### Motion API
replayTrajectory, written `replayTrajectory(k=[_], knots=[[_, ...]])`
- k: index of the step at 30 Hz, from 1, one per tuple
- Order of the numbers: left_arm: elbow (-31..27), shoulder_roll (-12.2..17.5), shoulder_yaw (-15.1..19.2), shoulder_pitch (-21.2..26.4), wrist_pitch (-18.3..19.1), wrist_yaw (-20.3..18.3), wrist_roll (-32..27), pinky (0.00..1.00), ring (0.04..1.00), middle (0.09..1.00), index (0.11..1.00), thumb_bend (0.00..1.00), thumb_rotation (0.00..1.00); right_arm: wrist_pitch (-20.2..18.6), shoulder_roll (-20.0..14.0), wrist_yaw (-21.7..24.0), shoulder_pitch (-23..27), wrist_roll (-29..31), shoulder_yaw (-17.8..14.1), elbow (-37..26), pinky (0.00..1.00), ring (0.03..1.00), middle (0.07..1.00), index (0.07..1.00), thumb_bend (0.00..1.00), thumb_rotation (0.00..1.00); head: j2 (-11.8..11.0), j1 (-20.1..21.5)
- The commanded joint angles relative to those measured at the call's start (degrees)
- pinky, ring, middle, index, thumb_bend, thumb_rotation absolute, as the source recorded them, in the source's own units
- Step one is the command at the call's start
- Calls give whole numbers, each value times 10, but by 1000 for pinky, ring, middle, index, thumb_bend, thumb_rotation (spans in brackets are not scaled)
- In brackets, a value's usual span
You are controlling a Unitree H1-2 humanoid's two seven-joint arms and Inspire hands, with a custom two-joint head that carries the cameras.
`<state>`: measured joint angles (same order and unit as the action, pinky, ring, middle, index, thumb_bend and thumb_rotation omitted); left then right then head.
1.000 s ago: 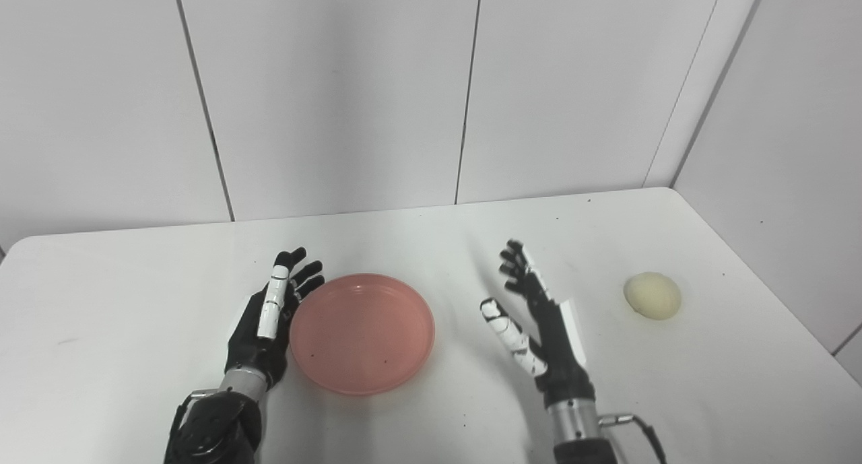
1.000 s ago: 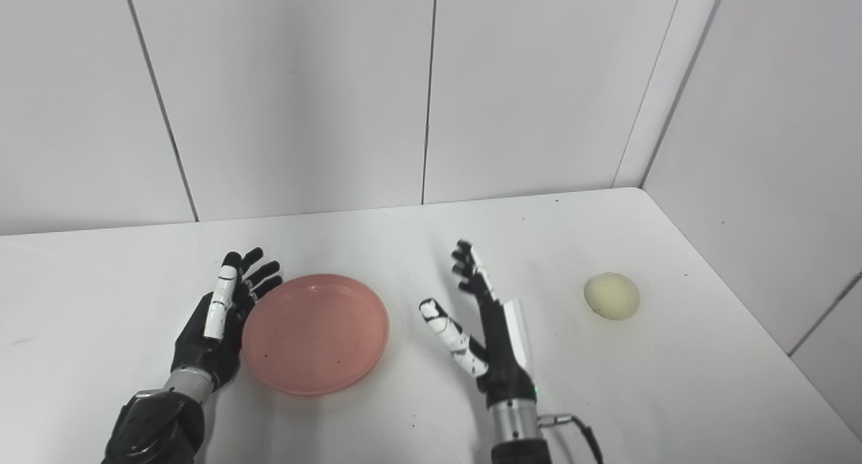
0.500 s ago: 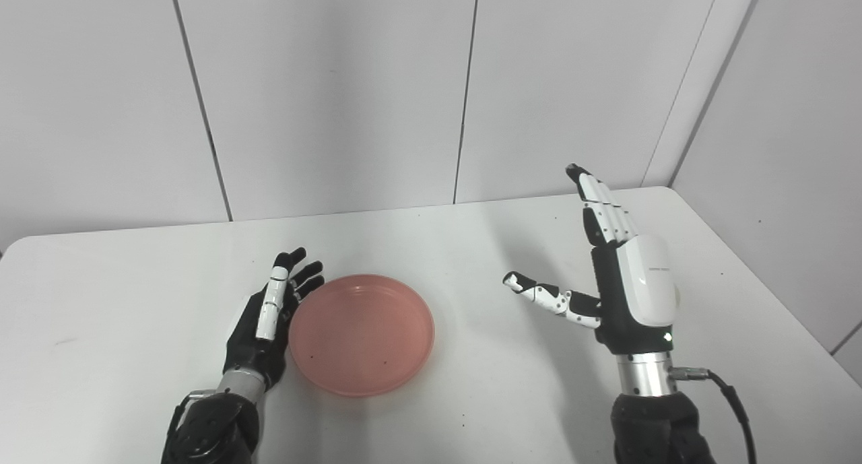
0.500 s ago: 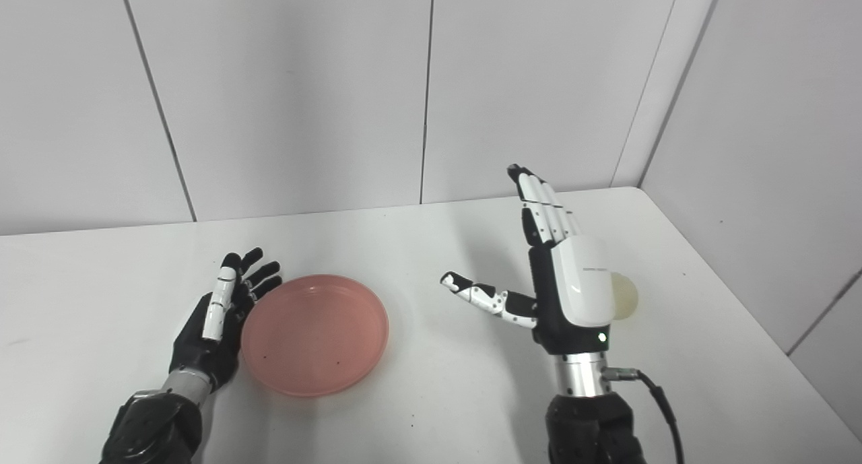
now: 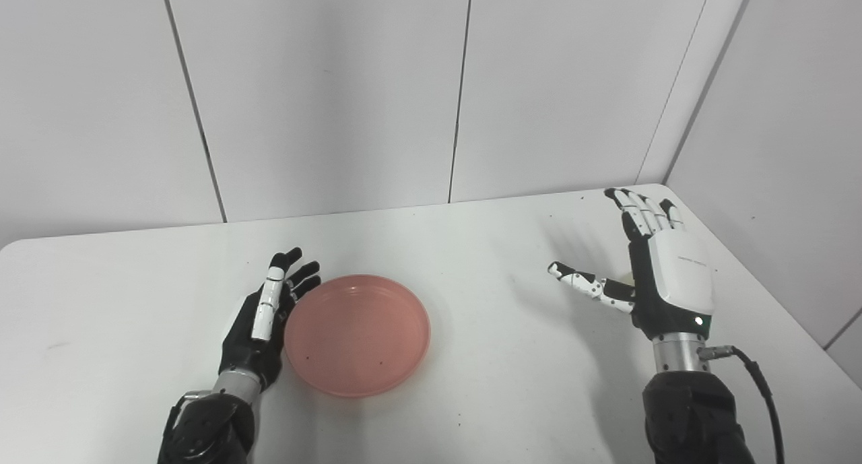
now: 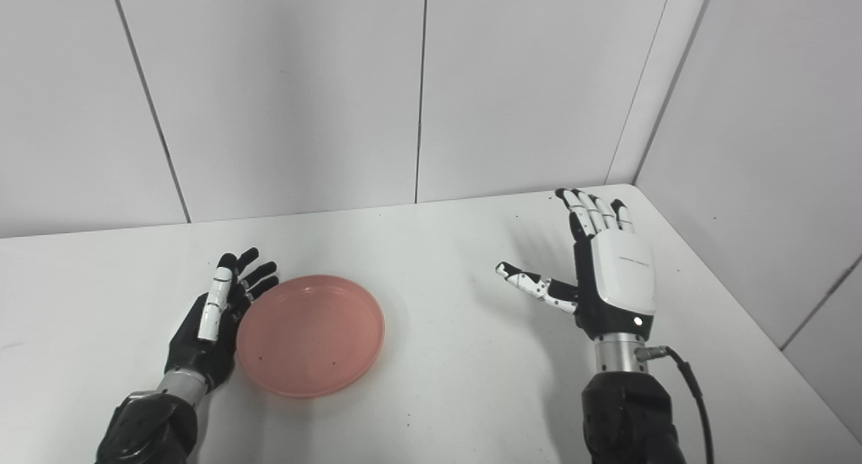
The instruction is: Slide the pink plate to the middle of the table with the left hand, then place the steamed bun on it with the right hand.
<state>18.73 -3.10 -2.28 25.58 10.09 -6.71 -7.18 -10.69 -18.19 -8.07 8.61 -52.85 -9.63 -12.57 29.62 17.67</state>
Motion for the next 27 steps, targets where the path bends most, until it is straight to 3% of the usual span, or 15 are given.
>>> replayTrajectory(k=[1,5,15,20,27], knots=[[5,-1,-2,3,5,-3,2,850,873,861,903,624,943,-12,-18,-14,14,2,-11,1,993,890,867,840,947,682,0,0],[6,-1,-3,3,6,-5,2,854,875,866,914,621,945,-30,-27,-10,12,0,-16,18,1000,881,859,837,990,713,0,0],[1,-2,-5,2,7,-4,4,852,870,864,916,601,948,-45,-45,-35,13,24,-21,86,999,859,853,828,970,684,-1,0],[7,-1,-7,2,2,-5,7,848,866,859,913,607,950,-38,-57,-59,18,42,-17,144,981,862,853,830,997,772,-1,0],[7,1,-8,2,2,-6,7,845,865,859,912,605,952,-48,-68,-71,20,55,-5,176,995,870,865,846,1000,842,0,0]])
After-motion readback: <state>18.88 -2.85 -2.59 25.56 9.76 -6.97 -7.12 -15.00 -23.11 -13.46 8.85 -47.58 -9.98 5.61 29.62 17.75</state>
